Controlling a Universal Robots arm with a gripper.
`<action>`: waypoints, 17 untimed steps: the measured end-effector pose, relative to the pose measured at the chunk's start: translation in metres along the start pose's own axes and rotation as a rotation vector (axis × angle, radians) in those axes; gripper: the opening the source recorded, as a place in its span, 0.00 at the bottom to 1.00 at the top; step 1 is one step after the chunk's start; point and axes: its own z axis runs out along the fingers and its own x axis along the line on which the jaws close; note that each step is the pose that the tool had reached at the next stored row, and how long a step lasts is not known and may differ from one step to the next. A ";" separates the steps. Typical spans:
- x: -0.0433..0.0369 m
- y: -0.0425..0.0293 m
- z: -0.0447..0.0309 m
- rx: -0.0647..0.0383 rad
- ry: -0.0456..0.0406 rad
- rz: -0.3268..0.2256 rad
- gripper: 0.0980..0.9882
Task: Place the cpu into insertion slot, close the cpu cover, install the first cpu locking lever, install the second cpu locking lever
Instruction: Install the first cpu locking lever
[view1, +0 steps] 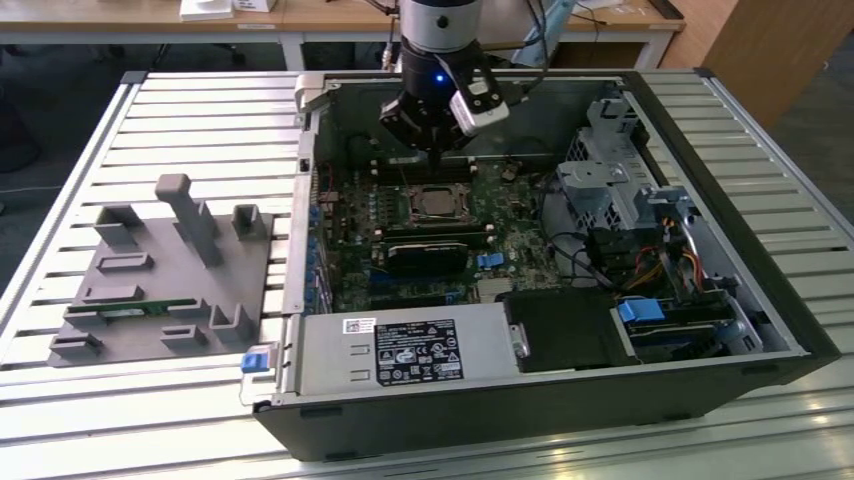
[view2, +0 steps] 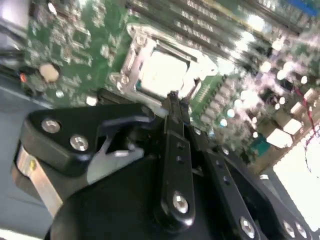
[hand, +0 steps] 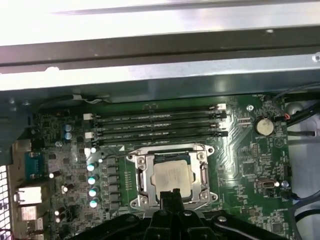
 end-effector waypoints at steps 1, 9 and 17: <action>0.0032 -0.0003 0.0000 0.000 0.0001 -0.001 0.01; 0.0251 -0.0016 0.0034 0.000 0.0005 -0.004 0.01; 0.0367 -0.0025 0.0077 -0.001 0.0023 -0.046 0.01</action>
